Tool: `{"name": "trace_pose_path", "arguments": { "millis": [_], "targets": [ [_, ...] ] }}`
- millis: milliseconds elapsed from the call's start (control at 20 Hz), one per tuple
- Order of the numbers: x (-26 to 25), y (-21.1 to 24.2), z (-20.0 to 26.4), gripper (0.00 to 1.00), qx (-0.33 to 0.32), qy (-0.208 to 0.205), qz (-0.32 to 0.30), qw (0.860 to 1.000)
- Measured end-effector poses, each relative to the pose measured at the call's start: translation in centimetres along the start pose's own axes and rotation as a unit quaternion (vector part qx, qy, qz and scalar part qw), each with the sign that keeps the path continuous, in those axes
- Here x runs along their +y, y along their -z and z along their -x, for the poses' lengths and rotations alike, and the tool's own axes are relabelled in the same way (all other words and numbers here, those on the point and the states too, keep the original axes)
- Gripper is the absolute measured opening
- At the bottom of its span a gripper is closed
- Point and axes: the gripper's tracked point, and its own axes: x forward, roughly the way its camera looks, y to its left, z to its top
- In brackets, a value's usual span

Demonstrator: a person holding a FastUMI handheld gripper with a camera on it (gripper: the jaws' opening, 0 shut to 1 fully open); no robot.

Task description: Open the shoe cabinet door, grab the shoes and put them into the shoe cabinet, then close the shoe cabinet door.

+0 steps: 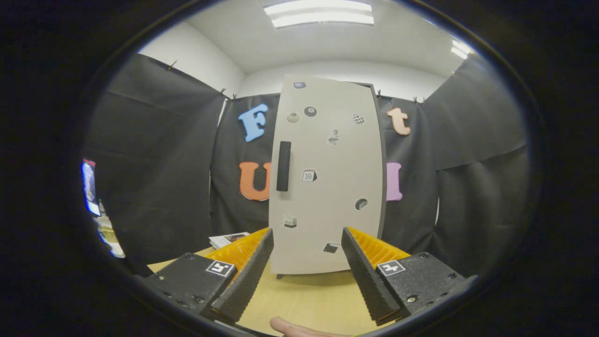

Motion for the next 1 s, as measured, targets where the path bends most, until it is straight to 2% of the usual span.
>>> {"name": "trace_pose_path", "arguments": {
  "millis": [550,750,1000],
  "targets": [
    [-1.0,0.3,-0.2,0.96,-0.001,0.003,0.006,1.000],
    [-1.0,-0.4,-0.1,0.96,-0.012,-0.021,-0.014,1.000],
    [-1.4,-0.2,0.2,0.96,-0.007,-0.032,-0.017,0.999]
  ]
}}
